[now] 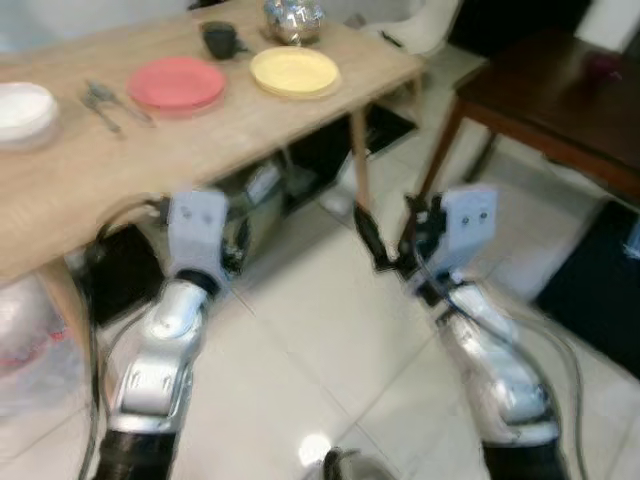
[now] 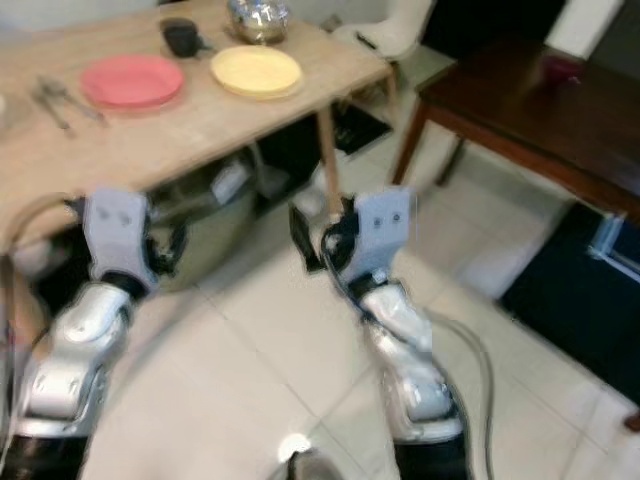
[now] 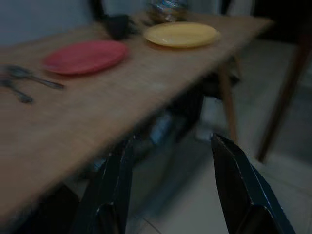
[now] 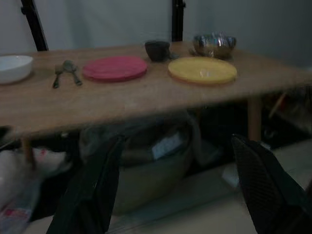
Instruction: Setting the table
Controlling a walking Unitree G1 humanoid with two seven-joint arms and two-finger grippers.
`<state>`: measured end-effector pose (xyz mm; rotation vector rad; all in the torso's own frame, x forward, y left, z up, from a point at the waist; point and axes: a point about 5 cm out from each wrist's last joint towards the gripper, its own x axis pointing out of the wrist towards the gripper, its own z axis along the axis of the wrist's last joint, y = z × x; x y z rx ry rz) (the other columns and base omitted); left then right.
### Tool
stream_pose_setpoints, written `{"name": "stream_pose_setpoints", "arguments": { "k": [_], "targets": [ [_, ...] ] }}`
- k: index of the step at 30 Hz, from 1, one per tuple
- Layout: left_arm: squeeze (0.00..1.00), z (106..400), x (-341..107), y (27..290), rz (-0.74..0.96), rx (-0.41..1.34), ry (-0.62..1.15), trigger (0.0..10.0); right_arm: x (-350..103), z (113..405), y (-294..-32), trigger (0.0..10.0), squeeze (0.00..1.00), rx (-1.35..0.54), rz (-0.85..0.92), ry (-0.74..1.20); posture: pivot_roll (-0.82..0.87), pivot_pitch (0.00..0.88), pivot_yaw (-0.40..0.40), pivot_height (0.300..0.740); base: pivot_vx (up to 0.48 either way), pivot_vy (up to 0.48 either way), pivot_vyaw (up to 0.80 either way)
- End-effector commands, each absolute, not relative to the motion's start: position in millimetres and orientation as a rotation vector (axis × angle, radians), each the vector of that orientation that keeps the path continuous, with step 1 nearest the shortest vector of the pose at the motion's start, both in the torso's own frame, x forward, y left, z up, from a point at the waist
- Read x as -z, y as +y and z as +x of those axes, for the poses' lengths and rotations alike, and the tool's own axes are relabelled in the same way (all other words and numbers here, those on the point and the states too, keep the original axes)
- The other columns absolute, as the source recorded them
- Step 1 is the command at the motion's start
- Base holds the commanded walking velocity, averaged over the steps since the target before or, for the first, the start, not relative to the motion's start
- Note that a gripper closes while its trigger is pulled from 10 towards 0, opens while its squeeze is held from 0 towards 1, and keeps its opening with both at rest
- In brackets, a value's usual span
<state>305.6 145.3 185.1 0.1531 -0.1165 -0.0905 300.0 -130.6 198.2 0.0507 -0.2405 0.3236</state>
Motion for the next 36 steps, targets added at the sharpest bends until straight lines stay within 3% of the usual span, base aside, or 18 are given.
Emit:
{"name": "stream_pose_setpoints", "arguments": {
  "k": [1,9,13,23,30,36],
  "targets": [
    [0.00,303.0,-185.1,155.0,0.152,0.057,-0.118,10.0,-205.4,305.0,-135.9,10.0,0.00,-0.312,0.068,-0.269,-0.08,0.012,-0.010,0.740,0.480,0.000,0.75],
    [0.00,300.0,-202.5,175.4,0.199,-0.010,-0.187,10.0,-221.4,314.1,-147.8,10.0,0.00,-0.288,0.138,-0.321,-0.07,0.012,-0.008,0.740,0.480,0.000,0.75],
    [0.00,297.0,-228.2,186.9,0.297,-0.025,-0.285,10.0,-231.1,323.6,-149.2,10.0,0.00,-0.288,0.288,-0.343,-0.04,0.012,-0.007,0.740,0.480,0.000,0.75],
    [0.00,298.1,-237.7,183.7,0.325,0.003,-0.306,10.0,-229.9,331.4,-139.6,10.0,0.00,-0.317,0.357,-0.327,0.00,0.020,0.003,0.740,0.480,0.000,0.73],
    [0.00,298.9,-235.6,178.6,0.322,0.033,-0.288,10.0,-227.2,335.7,-124.2,10.0,0.00,-0.364,0.354,-0.305,0.01,0.026,0.015,0.740,0.480,0.000,0.00],
    [0.00,305.4,-232.0,168.6,0.311,0.099,-0.259,10.0,-225.1,336.1,-126.8,10.0,0.00,-0.339,0.288,-0.304,-0.01,0.031,0.022,0.740,0.381,0.000,0.00]
  ]
}}
